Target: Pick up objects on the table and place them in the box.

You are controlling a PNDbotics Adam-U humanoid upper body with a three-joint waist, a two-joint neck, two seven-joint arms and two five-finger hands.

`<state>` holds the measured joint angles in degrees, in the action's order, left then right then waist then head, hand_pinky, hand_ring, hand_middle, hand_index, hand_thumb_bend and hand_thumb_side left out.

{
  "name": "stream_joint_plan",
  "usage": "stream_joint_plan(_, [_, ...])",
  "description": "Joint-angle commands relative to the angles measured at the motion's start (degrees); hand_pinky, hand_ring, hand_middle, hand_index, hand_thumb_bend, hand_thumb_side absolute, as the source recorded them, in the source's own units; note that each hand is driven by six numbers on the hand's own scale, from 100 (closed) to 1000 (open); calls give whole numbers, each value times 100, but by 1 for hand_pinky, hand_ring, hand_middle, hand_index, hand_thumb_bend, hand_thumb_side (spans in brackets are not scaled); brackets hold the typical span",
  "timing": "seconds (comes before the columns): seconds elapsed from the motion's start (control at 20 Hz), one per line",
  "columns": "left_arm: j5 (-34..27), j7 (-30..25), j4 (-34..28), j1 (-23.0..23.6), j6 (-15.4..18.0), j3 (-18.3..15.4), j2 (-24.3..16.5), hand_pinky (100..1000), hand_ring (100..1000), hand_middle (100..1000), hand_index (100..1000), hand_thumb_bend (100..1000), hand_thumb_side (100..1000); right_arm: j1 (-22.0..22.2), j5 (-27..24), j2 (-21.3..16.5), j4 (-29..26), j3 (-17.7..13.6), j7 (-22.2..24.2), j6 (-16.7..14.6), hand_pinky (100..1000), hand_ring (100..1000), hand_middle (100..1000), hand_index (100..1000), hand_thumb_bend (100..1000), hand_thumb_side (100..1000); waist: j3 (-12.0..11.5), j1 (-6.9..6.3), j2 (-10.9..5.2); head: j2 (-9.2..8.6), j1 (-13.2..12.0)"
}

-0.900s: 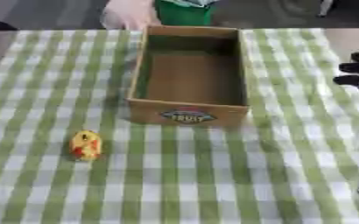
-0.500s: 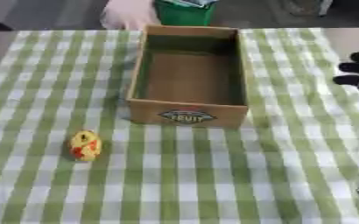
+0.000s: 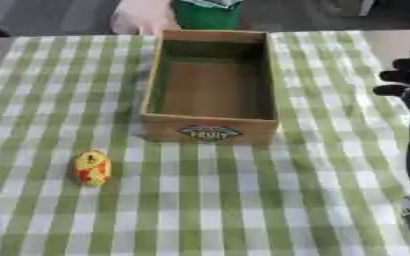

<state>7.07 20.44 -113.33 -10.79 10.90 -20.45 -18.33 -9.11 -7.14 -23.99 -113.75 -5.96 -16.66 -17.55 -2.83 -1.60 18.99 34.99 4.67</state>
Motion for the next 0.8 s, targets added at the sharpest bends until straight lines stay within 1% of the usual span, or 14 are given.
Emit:
stream_joint_plan(0.05, [715,-1,-126,-128,-229,235,-798,570,569,617,862,329,953,-22,-22,-150,-84,-10,7,20,593,663,652,789,100,585,-3,-16,-136,96,81])
stream_joint_plan(0.2, [1218,-64,-125,-214,-527,499,-1317,563,570,606,852,372,969,-18,-42,-172,-84,-9,14,20,593,663,652,789,100,585,11,-38,-171,154,92])
stream_joint_plan(0.25, [1365,-119,-113,-234,-616,590,-1486,559,570,600,846,401,954,-15,-49,-179,-84,-8,16,20,593,663,652,789,100,586,15,-45,-181,164,92])
stream_joint_plan(0.3, [1516,-208,-77,-260,-706,687,-1670,557,571,600,839,396,968,-11,-55,-187,-84,-6,18,21,593,663,652,789,100,585,16,-55,-193,170,91])
stream_joint_plan(0.4, [1781,-431,16,-346,-869,875,-1983,556,574,601,836,394,968,-4,-64,-199,-84,-3,25,27,593,663,652,789,100,585,14,-70,-212,172,88])
stream_joint_plan(0.5, [2004,-797,82,-481,-1054,1102,-2280,553,580,605,835,368,964,2,-69,-211,-84,4,35,33,592,663,652,788,100,586,12,-84,-227,170,81])
stream_joint_plan(0.6, [2215,-1233,67,-637,-1184,1368,-2595,551,589,612,833,359,983,3,-76,-225,-84,14,48,31,593,663,652,788,100,586,11,-97,-241,167,55])
stream_joint_plan(0.7, [2378,-1684,62,-762,-1228,1649,-2914,549,597,616,829,342,999,3,-86,-236,-84,23,58,35,592,663,652,788,100,587,18,-110,-253,156,22])
stream_joint_plan(0.8, [2502,-2136,73,-853,-1193,1907,-3194,548,605,621,829,322,1000,5,-93,-247,-84,30,66,40,592,663,652,788,100,587,30,-124,-265,149,-3])
